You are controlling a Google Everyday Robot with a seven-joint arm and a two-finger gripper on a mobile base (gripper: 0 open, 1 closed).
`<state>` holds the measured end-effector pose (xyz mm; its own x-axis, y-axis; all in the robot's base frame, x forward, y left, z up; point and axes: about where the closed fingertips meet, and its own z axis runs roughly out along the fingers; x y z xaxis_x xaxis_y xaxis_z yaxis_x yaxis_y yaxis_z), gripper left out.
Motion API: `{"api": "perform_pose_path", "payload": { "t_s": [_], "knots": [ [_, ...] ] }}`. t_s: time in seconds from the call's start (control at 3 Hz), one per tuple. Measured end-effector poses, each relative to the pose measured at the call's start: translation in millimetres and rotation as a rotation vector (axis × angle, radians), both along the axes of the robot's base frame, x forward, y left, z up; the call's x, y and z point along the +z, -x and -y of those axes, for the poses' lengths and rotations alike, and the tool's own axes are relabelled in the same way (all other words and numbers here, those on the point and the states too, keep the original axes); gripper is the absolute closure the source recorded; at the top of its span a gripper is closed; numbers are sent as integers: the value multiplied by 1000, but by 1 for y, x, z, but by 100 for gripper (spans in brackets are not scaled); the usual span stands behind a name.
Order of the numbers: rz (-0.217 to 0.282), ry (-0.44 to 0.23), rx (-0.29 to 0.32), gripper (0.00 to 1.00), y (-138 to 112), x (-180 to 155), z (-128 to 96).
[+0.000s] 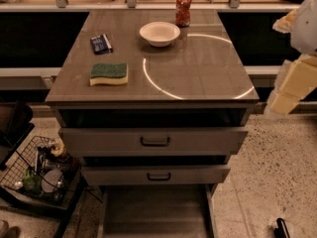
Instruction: Place rxbar blueberry into bottom drawer
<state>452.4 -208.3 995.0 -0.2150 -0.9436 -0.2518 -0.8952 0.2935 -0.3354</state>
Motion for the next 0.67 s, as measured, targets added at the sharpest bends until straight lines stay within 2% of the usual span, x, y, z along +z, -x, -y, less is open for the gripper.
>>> {"api": "perform_pose_path", "payload": {
  "t_s": [0.33, 0.67],
  "knots": [
    [96, -102, -40, 0, -44, 5, -13],
    [174, -304, -115, 0, -93, 2, -30]
  ]
}}
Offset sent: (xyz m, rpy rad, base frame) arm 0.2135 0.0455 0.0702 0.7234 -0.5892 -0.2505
